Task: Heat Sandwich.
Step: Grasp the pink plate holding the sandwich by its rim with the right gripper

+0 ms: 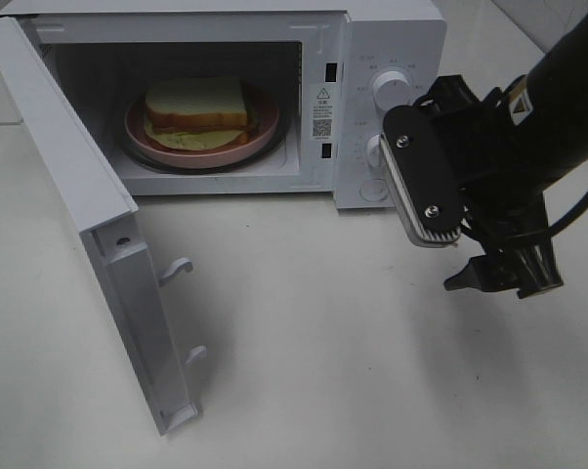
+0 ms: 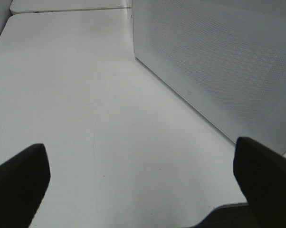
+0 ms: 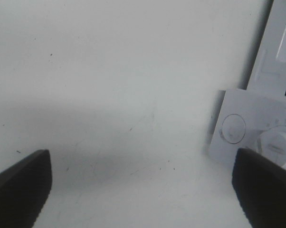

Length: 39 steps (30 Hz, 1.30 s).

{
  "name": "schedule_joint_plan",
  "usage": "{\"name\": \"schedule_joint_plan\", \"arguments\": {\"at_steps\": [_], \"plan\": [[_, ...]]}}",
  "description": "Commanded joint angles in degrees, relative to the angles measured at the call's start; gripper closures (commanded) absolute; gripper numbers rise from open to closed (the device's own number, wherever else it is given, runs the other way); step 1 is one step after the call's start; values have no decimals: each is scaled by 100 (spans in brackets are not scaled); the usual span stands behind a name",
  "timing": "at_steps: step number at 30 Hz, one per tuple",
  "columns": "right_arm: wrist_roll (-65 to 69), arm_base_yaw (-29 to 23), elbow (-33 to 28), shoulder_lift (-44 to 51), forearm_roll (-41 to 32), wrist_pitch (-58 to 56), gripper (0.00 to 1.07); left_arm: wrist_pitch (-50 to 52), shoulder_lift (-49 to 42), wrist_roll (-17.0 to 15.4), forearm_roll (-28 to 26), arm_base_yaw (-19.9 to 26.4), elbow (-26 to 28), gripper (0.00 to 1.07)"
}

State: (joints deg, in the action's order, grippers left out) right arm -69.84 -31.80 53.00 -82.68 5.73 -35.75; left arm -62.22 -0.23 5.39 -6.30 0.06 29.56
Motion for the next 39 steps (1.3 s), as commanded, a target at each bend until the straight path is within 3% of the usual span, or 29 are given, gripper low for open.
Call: {"name": "schedule_joint_plan", "arguments": {"at_steps": [1, 14, 39], "plan": [[69, -115, 189, -206, 63, 23, 14, 57, -29, -34, -11, -6, 6, 9], [52, -441, 1146, -1049, 183, 143, 17, 57, -29, -34, -11, -6, 6, 9], [46, -453, 2567, -2532, 160, 779, 20, 57, -29, -34, -11, -6, 6, 9]]}}
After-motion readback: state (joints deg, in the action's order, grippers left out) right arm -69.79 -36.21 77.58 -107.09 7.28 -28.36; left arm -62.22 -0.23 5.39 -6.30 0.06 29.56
